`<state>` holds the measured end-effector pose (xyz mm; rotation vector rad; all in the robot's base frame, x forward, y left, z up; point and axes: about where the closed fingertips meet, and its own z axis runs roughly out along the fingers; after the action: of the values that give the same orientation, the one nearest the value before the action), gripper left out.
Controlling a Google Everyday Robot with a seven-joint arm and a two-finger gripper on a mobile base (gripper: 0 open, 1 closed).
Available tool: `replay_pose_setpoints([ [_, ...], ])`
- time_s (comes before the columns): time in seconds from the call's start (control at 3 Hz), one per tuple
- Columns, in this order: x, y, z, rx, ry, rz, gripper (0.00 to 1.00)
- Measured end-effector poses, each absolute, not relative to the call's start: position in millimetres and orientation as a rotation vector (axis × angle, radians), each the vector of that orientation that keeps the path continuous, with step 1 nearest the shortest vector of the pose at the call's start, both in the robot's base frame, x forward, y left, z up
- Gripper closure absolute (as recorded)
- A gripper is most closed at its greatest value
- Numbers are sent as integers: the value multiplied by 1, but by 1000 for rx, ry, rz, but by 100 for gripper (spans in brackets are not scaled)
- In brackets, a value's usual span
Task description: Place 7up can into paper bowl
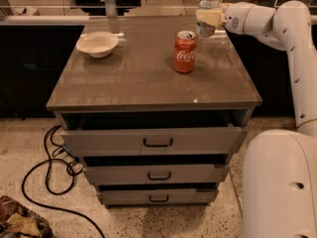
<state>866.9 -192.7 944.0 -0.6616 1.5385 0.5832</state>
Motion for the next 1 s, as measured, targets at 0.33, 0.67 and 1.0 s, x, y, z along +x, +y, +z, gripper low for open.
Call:
replay_pose_setpoints([
  [0.33,853,-181,988,-668,1506,590,100],
  [0.67,840,-162,1019,-681,1482,590,100],
  [1.0,833,-133,1036,-709,1481,581,100],
])
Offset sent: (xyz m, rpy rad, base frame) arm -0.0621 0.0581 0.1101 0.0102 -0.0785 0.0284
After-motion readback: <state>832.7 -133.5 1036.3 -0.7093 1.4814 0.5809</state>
